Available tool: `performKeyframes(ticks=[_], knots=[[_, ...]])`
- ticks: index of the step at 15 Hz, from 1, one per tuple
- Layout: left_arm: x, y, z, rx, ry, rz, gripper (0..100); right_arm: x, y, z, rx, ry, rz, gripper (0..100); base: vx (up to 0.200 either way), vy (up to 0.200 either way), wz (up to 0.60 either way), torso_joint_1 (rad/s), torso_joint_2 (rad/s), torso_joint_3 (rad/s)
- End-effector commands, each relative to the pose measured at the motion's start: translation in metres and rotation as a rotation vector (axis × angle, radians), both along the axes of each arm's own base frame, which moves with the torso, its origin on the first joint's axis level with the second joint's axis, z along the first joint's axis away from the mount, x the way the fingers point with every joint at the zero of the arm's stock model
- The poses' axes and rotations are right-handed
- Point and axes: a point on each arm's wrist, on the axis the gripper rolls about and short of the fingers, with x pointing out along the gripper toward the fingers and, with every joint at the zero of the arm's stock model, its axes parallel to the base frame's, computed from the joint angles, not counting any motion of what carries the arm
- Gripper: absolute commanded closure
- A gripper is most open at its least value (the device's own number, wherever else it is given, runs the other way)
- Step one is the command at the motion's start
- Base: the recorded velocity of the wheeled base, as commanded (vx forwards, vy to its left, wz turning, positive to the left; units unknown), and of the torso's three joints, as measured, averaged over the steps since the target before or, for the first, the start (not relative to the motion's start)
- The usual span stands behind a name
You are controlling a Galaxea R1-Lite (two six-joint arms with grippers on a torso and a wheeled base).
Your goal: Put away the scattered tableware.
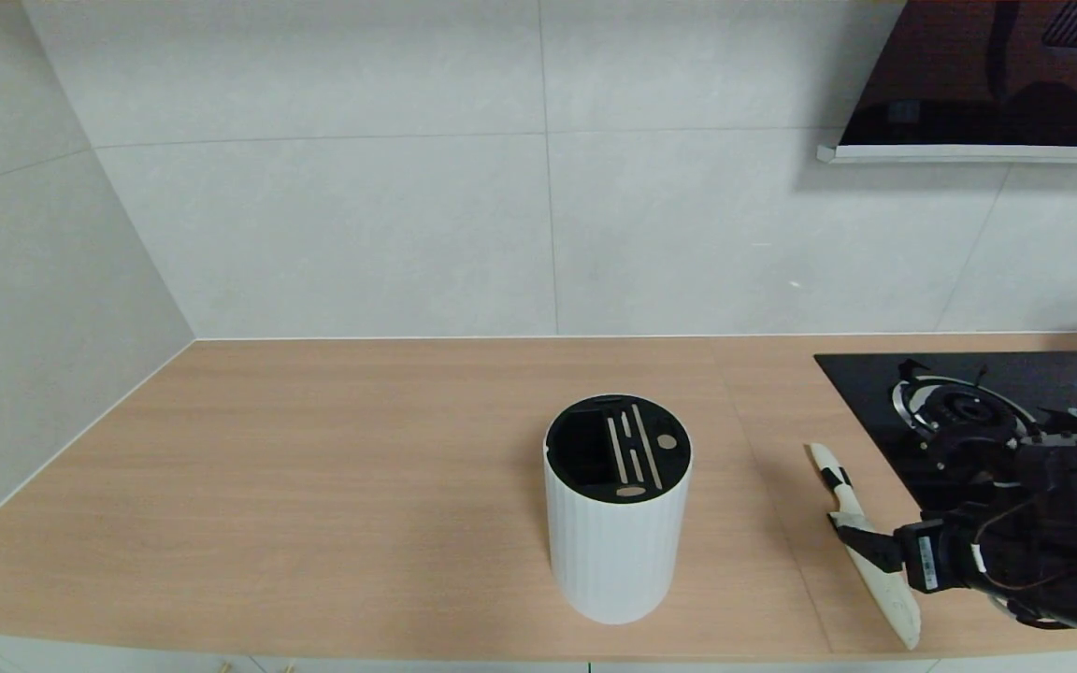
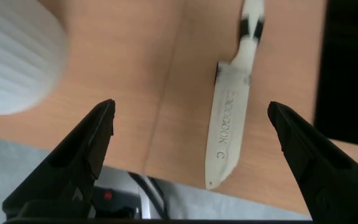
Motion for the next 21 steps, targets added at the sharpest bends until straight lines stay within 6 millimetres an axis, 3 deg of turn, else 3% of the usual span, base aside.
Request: performKeyframes(ticks=[1, 6, 8, 21], knots=[[0.000, 0.000, 0.000, 0.000, 0.001, 0.000, 0, 0.022, -0.008, -0.044, -0.018, 0.089, -0.053, 0, 0.000, 0.000, 0.00, 0.000, 0.00, 0.000], [0.000, 0.000, 0.000, 0.000, 0.001, 0.000, 0, 0.044, -0.012, -0.086, -0.051, 0.032, -0.129, 0, 0.000, 0.000, 0.00, 0.000, 0.00, 0.000], [0.000, 0.000, 0.000, 0.000, 0.001, 0.000, 0, 0.050, -0.012, -0.094, -0.047, -0.021, -0.137, 0, 0.000, 0.000, 0.00, 0.000, 0.00, 0.000], [0.000, 0.000, 0.000, 0.000, 0.001, 0.000, 0, 0.079, -0.008, -0.110, -0.062, -0.116, -0.189, 0, 0.000, 0.000, 0.00, 0.000, 0.00, 0.000]])
